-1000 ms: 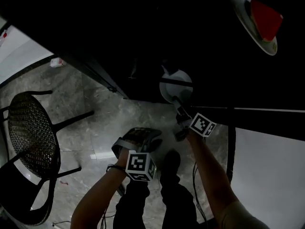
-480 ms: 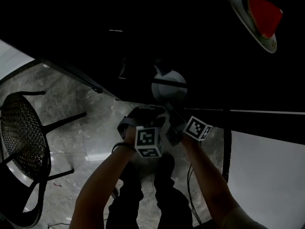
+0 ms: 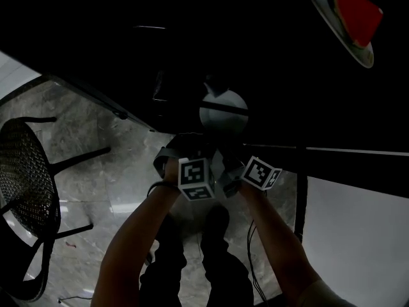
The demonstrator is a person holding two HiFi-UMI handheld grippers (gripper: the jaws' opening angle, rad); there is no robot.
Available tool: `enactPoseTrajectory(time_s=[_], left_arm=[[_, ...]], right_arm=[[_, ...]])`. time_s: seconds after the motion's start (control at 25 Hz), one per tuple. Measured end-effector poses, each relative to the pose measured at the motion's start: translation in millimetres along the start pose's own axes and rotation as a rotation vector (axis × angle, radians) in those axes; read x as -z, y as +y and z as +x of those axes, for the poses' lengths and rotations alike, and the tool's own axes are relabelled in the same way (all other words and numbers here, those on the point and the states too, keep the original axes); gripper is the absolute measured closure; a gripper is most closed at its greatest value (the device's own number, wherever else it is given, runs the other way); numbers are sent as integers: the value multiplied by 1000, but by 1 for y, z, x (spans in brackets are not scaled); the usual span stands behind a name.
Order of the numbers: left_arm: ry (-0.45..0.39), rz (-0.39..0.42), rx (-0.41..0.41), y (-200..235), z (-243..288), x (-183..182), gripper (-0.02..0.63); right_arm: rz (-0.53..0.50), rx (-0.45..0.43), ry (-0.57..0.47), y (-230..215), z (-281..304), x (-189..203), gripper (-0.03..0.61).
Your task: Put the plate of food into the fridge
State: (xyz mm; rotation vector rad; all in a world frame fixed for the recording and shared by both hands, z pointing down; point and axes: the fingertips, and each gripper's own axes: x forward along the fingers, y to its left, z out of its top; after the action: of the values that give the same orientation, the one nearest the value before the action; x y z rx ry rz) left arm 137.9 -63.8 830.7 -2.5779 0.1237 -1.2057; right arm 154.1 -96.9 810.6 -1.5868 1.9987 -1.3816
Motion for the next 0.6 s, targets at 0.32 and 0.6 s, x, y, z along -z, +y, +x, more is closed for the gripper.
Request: enactPoseTrajectory(time_s=[0.32,0.6], left_arm=[[-13,-141,-66,23,10,1,558],[-37,-124,-54,16,10,-2,558]], right_arm=[[-34,-56,65,14,-16,10,351],[-75,-73,87,14,-22,12,351]])
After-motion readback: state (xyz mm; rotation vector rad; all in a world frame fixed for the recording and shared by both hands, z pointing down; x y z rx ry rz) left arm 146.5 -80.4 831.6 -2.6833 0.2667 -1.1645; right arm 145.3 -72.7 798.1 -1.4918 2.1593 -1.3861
